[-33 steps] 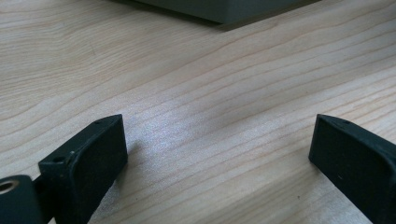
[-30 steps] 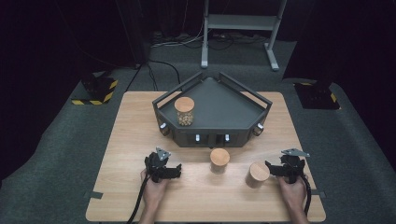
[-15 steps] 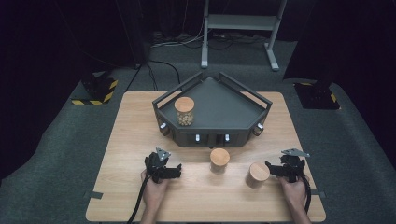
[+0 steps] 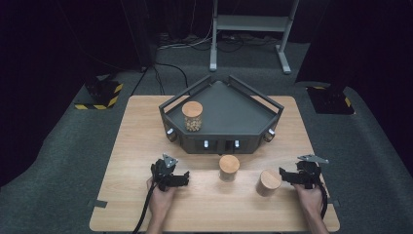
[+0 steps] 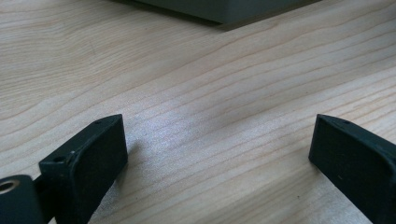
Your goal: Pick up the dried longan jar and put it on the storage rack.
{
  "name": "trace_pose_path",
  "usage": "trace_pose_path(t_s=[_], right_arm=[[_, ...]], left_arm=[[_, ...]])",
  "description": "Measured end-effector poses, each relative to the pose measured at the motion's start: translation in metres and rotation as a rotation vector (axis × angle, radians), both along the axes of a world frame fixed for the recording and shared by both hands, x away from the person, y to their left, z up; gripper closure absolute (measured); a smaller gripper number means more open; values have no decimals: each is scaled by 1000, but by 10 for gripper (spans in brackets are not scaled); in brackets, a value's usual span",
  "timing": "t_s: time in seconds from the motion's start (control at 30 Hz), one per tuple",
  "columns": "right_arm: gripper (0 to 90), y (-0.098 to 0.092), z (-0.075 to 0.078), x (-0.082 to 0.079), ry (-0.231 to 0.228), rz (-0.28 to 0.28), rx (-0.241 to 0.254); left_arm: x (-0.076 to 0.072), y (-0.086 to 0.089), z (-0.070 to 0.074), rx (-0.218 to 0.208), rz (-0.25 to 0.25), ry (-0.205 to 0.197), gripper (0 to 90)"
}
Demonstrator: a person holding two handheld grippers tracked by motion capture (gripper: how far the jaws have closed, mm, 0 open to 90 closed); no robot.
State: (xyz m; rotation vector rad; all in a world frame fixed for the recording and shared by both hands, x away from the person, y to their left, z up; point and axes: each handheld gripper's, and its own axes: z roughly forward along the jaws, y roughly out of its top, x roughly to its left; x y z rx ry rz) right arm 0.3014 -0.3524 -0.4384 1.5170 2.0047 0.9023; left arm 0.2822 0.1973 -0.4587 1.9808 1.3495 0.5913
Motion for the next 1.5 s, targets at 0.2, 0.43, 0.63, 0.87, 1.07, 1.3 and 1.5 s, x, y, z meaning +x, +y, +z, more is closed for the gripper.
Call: trace_pose_path(t_s=[0.2,0.43,0.63,0.87,1.07,1.3,1.5], right_arm=[[21,-1,14,-2,-31,30,-5],[23,-3,33,-5,-62,80,23],[27,0,47,-9,-94,144,46],[28,9,59,-10,-110,204,50],[29,18,71,-10,-121,267,68],[32,44,86,-7,-110,360,46],[32,64,93,-3,-95,408,32]], left_arm=[[0,0,0,0,0,0,44],[0,0,0,0,0,0,44],[0,0,0,-1,0,0,43],[0,0,0,-1,0,0,44],[0,0,0,-1,0,0,43],[0,0,0,-1,0,0,43],[0,0,0,-1,-1,0,43]])
